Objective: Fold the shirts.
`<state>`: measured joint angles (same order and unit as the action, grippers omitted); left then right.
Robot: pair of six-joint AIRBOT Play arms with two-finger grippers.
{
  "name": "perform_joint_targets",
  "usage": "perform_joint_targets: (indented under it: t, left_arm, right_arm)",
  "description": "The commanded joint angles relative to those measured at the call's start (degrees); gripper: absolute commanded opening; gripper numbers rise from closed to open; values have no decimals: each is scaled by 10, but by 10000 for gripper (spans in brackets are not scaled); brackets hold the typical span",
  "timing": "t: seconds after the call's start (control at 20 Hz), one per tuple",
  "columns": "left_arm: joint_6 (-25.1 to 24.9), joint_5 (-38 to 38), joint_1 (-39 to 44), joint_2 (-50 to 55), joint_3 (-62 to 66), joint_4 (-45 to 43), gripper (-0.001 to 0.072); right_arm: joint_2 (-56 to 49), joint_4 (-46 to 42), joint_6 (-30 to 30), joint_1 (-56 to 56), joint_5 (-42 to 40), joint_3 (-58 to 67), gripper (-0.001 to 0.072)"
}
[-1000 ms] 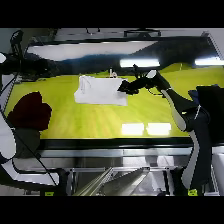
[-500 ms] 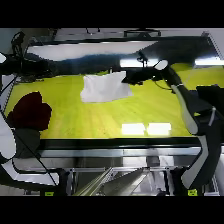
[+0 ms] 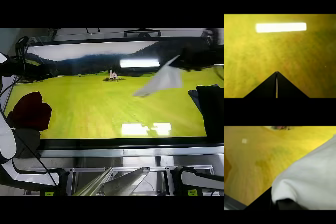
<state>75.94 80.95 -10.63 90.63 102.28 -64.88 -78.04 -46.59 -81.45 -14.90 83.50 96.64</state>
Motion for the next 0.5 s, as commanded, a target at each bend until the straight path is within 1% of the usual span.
perform_joint_targets:
  t: [0.0, 0.15, 0.2, 0.3, 0.35, 0.45]
  left_arm:
    - [3, 39, 0, 0, 0, 0, 2]
    - [7, 42, 0, 0, 0, 0, 2]
    - [7, 42, 0, 0, 0, 0, 2]
    - [7, 38, 0, 1, 0, 0, 2]
    - [7, 33, 0, 1, 0, 0, 2]
    - [7, 25, 0, 3, 0, 0, 2]
  right_arm:
    - [103, -19, -2, -129, 36, -66, 14]
    - [123, -19, 21, -194, 35, -98, 15]
    - [117, -19, 29, -202, 21, -101, 15]
    - [94, -3, 66, -203, -42, -100, 15]
    - [78, 29, 84, -203, -83, -100, 15]
    - [33, 140, 142, -204, -176, -72, 15]
